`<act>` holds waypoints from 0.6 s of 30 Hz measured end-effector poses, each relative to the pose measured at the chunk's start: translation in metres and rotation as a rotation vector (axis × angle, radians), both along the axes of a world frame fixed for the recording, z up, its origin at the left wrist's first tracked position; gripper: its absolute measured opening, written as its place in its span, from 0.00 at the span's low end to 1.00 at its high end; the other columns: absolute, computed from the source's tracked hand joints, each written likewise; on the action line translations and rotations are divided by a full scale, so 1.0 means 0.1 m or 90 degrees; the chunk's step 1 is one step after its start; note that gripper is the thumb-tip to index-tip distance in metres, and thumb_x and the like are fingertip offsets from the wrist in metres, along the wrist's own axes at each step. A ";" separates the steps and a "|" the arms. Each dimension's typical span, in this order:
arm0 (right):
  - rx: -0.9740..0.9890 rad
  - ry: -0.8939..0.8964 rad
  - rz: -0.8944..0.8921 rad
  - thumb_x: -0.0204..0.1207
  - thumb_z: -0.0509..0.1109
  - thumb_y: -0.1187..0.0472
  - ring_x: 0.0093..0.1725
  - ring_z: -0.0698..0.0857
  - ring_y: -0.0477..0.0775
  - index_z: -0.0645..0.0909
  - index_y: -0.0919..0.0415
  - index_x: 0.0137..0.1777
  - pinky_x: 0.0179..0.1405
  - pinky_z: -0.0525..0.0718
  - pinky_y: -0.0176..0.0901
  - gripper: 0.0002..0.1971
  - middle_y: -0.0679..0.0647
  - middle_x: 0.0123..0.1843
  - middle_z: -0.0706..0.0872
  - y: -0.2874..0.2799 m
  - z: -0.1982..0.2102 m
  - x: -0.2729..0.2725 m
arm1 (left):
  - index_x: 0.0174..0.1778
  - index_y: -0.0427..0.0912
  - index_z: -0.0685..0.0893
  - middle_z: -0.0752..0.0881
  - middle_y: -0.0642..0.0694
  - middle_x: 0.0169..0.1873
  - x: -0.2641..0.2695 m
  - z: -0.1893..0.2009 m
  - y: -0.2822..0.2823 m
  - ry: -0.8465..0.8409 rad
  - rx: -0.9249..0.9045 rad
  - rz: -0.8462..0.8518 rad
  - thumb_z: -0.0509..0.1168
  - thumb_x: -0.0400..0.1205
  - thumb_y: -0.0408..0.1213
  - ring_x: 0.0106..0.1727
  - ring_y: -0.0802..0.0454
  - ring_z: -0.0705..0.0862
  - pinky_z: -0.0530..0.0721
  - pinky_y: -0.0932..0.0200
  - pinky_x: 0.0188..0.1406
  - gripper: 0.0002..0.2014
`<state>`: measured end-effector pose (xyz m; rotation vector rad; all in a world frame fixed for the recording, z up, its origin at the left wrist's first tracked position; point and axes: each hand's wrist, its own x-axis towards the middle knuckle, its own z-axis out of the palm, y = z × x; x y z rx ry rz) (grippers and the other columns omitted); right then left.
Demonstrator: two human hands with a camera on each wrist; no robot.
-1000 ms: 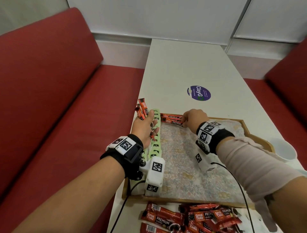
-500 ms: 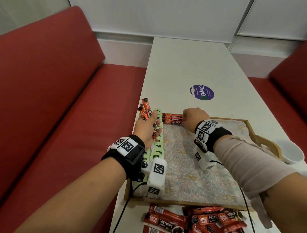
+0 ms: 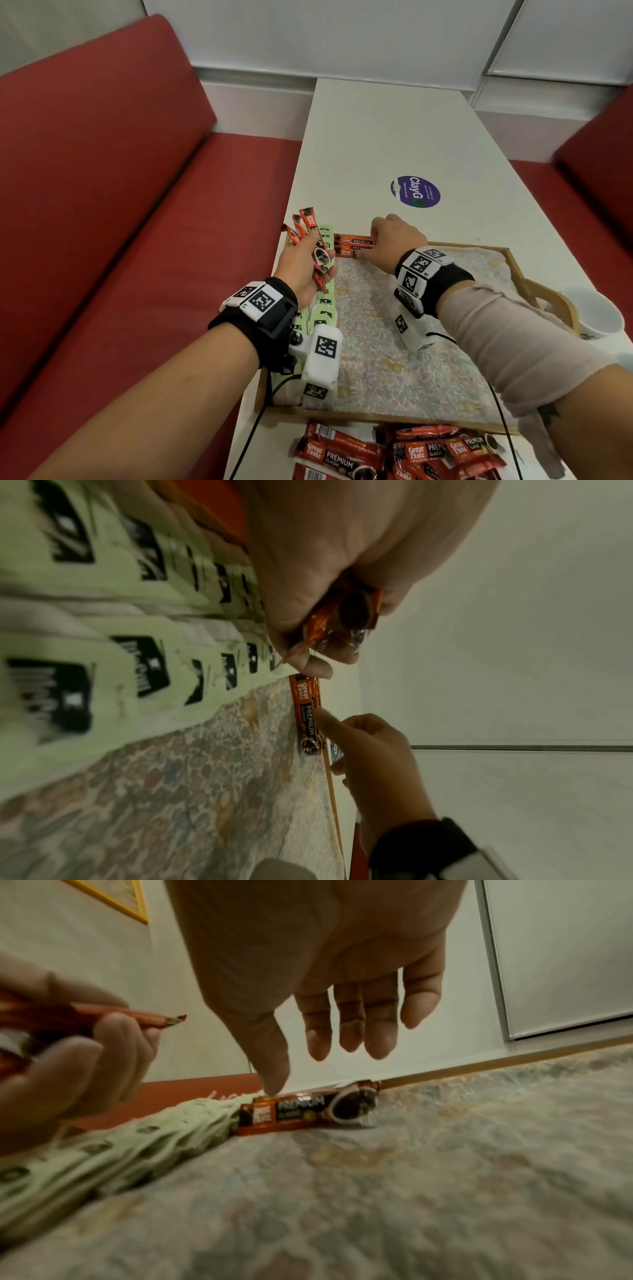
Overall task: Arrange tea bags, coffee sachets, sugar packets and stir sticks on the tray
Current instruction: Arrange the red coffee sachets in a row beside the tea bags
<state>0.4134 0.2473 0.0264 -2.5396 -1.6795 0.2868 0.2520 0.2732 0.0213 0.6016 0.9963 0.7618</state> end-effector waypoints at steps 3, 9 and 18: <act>0.097 0.119 0.004 0.74 0.70 0.44 0.44 0.79 0.53 0.76 0.54 0.44 0.41 0.73 0.43 0.14 0.50 0.46 0.77 -0.04 0.07 -0.09 | 0.52 0.39 0.79 0.83 0.45 0.33 0.00 0.02 -0.01 0.006 0.013 -0.006 0.59 0.87 0.41 0.32 0.54 0.82 0.82 0.55 0.37 0.09; 0.115 0.340 0.113 0.74 0.73 0.48 0.38 0.81 0.47 0.82 0.54 0.43 0.44 0.81 0.43 0.10 0.50 0.40 0.86 -0.10 0.18 -0.32 | 0.49 0.43 0.82 0.86 0.46 0.36 0.02 0.07 -0.08 0.006 0.040 -0.019 0.60 0.86 0.40 0.31 0.54 0.84 0.84 0.53 0.42 0.07; 0.159 0.414 0.049 0.76 0.72 0.60 0.30 0.85 0.46 0.80 0.56 0.39 0.39 0.84 0.39 0.06 0.47 0.32 0.87 -0.12 0.17 -0.27 | 0.47 0.45 0.83 0.83 0.47 0.36 0.03 0.13 -0.14 0.014 0.064 -0.031 0.61 0.86 0.41 0.35 0.53 0.82 0.82 0.53 0.42 0.07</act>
